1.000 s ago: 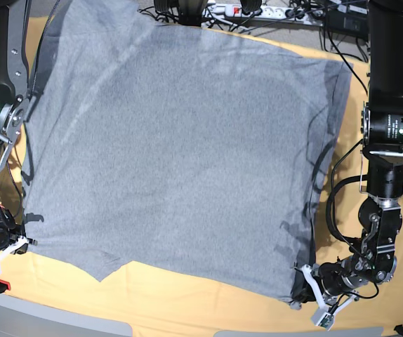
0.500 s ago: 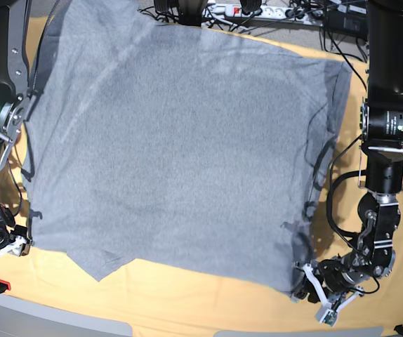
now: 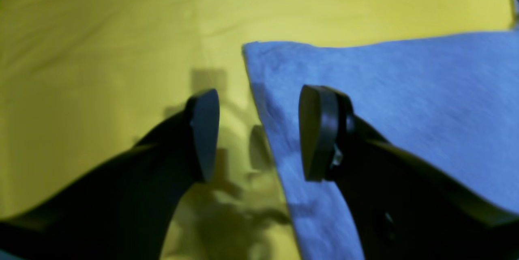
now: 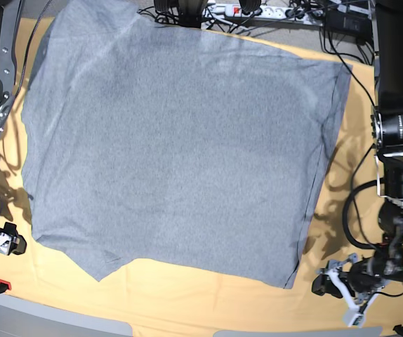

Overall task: Layout the t-shirt on the table in an organized manner, then fold the t-shirt properly
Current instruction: 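Drag the grasped hem corners with both grippers toward the collar, then release the hem and move both grippers to the collar-side corners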

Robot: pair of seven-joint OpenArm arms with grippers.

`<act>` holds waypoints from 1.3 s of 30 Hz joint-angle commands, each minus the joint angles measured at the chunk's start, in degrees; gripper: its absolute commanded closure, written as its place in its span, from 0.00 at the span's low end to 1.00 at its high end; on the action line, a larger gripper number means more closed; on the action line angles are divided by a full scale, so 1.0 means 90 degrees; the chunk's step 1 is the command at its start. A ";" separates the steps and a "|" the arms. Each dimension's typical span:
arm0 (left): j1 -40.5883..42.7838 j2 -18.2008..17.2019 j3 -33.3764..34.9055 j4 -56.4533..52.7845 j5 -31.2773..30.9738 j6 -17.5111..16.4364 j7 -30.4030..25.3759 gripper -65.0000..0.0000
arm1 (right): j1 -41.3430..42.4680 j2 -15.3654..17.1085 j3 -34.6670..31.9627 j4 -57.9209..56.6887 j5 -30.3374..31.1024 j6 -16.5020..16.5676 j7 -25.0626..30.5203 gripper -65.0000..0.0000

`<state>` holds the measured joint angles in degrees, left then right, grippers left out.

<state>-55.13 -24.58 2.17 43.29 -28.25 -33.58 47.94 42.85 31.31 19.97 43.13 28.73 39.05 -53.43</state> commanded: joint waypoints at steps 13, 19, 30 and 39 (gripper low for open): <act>0.0141 -0.0862 -0.1047 0.0114 -0.2659 -0.0713 0.1989 0.50 | -0.2200 0.0104 0.0041 0.3519 0.2482 -0.0119 -0.1877 0.35; 0.0867 -0.1275 -0.1049 0.0505 -0.3803 -0.0713 0.2616 0.50 | -0.3633 0.0104 0.0044 0.5231 0.2545 -0.0571 -0.2101 0.35; 0.2251 -0.1858 -0.1146 0.1902 -0.4279 -0.0713 0.2873 0.50 | -0.5909 -0.0032 0.0471 0.7089 0.2611 -0.0624 -0.2159 0.35; 0.3242 -0.1945 -0.2550 0.2288 -0.4845 -0.0713 0.3366 0.50 | -0.7244 -0.1285 0.2650 0.7589 0.2861 -0.0478 -0.2142 0.35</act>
<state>-24.58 -40.69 -20.36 63.05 -70.50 -39.70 78.89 -22.68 18.61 43.53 110.56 53.15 34.35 -73.82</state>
